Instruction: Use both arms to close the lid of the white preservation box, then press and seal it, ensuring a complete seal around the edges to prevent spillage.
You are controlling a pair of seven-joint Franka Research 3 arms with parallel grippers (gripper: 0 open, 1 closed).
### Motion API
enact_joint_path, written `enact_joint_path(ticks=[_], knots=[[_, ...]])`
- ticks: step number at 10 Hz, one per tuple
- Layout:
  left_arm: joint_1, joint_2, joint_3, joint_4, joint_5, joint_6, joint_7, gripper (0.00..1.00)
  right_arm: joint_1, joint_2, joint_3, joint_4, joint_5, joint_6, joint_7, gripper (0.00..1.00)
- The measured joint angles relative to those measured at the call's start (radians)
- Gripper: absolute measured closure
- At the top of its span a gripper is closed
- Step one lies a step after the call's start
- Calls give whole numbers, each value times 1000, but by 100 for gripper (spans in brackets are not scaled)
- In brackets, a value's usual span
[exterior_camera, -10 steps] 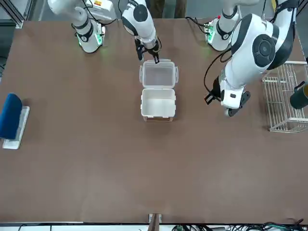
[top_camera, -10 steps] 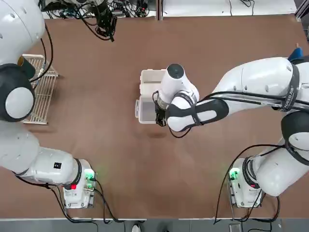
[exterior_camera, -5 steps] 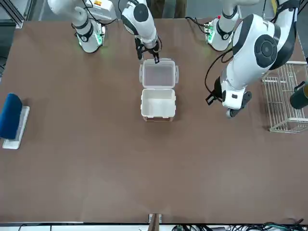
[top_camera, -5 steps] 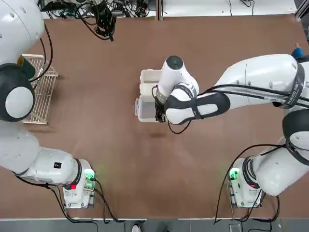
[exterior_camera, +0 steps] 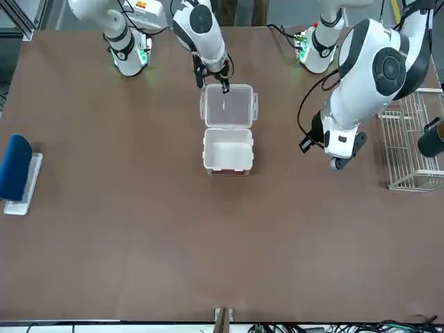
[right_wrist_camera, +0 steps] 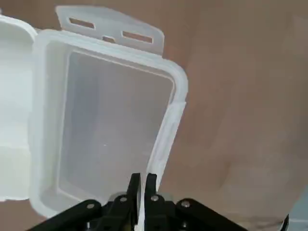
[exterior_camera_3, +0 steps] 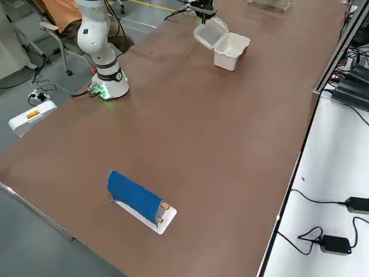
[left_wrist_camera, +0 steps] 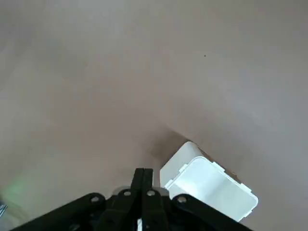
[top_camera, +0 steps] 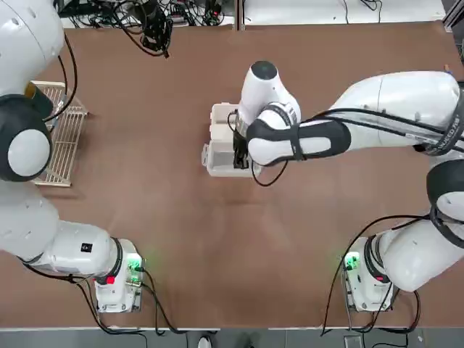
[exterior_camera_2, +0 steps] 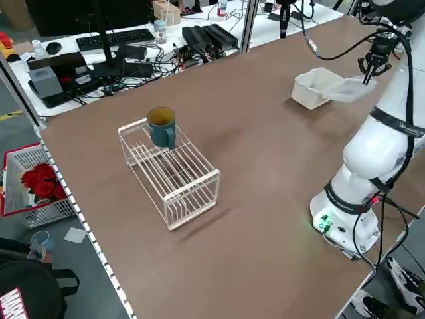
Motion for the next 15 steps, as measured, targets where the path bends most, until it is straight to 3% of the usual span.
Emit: enact_joint_path(ticks=[7, 15], knots=[[4, 0, 1, 2, 0, 0, 0, 99, -119, -28, -16, 86, 7, 25, -67, 99], [10, 0, 5, 2, 0, 0, 0, 99, -262, 186, -37, 291, -18, -17, -157, 97]])
